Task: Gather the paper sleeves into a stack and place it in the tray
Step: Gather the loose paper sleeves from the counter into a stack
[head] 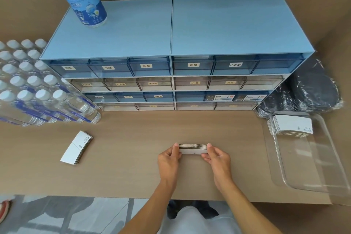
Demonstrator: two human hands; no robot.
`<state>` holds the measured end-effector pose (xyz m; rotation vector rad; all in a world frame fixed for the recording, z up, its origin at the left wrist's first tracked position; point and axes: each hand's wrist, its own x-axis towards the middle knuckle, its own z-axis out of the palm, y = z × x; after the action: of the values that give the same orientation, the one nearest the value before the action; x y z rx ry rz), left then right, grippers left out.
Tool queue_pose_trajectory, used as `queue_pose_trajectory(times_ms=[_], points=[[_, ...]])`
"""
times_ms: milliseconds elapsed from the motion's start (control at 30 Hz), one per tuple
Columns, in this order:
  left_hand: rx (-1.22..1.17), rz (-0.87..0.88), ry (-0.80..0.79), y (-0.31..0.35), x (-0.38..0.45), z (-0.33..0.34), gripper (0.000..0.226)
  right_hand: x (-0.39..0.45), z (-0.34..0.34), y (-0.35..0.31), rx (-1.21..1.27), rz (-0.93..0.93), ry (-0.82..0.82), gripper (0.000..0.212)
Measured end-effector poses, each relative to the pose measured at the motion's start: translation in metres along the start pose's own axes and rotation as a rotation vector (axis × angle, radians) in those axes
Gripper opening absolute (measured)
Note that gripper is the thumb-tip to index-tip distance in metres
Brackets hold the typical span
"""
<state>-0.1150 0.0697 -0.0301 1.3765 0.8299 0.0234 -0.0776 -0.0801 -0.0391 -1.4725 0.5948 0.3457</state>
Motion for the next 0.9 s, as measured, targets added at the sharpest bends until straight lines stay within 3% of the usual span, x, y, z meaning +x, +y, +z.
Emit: queue_pose_trajectory(times_ms=[133,400,533,700,900], points=[[0.028,0.007,0.095,0.0,-0.002,0.011,0.041,-0.001,0.003,0.004,0.003,-0.004,0.032,0.025],[0.07,0.003,0.128,0.0,0.0,0.012,0.043,-0.001,0.008,0.0,-0.008,-0.018,0.08,0.022],[0.007,-0.033,0.187,0.002,0.0,0.018,0.03,-0.002,0.008,0.001,-0.028,-0.032,0.072,0.024],[-0.033,0.002,0.12,0.001,-0.003,0.021,0.035,-0.001,0.01,0.001,-0.034,-0.018,0.075,0.026],[-0.131,-0.027,0.149,0.0,-0.01,0.028,0.04,-0.007,0.017,0.005,0.005,0.014,0.118,0.031]])
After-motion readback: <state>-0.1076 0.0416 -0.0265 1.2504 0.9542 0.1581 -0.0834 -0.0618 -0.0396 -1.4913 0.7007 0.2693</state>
